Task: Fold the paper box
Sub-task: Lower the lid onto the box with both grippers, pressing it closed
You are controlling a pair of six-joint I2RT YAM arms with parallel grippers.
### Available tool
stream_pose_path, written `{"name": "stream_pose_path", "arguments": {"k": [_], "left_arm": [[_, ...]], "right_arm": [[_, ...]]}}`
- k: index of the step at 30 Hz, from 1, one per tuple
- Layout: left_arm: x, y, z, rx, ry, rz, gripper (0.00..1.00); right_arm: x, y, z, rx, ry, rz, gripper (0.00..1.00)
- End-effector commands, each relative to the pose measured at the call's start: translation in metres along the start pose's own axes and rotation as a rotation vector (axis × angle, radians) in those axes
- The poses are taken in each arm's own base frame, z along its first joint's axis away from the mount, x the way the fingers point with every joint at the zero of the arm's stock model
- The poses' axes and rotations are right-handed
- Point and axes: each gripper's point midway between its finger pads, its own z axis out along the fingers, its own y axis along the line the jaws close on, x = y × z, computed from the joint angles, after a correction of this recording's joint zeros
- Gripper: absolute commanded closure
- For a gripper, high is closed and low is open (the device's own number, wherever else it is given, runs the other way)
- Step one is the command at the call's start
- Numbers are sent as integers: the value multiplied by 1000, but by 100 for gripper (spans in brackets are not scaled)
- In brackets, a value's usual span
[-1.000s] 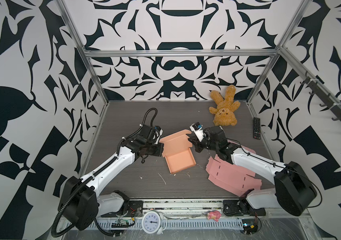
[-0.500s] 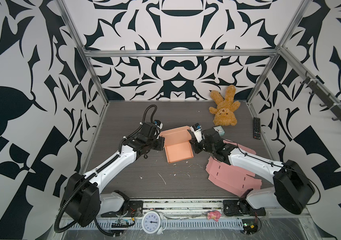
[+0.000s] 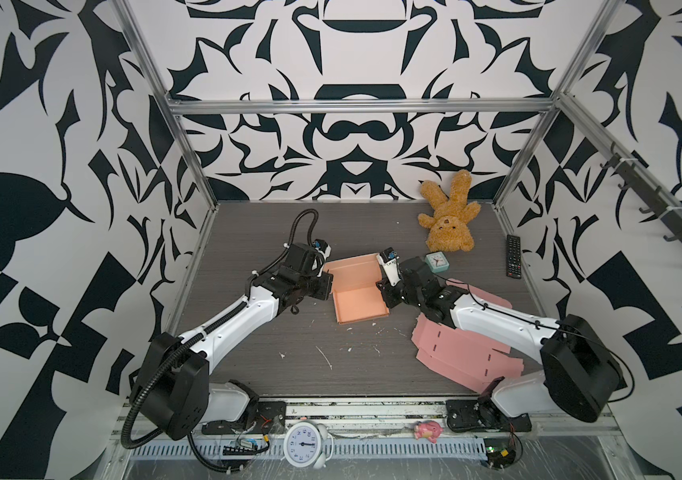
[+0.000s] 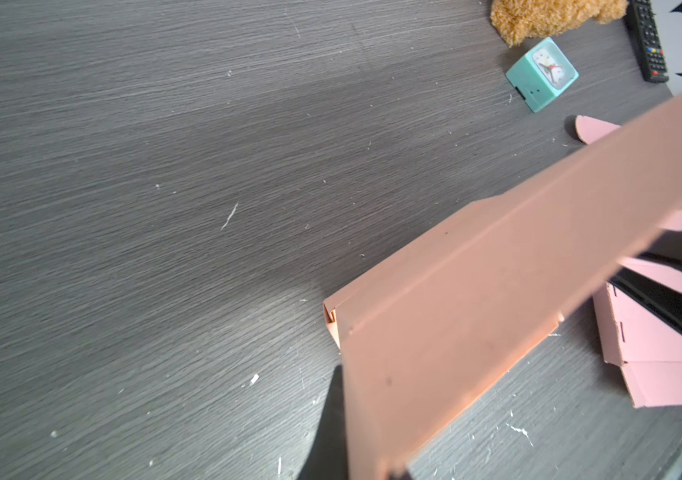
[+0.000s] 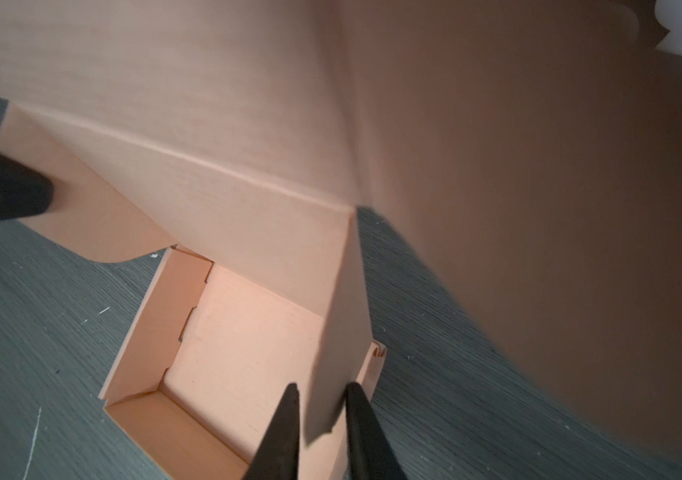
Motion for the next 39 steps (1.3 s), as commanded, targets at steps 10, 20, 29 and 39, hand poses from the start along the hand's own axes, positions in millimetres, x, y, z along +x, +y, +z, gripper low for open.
{"name": "stream_pose_path", "arguments": {"k": [10, 20, 29, 39], "left_arm": [[7, -14, 5, 87, 57, 58, 95], [12, -24, 9, 110, 93, 91, 95], [8, -22, 9, 96, 83, 86, 95], [-26, 1, 14, -57, -38, -82, 95]], "right_arm": [[-30, -9, -18, 81, -77, -9, 70], [-46, -13, -21, 73, -103, -37, 84], [-40, -14, -20, 65, -82, -25, 92], [-54, -7, -14, 27, -133, 121, 92]]}}
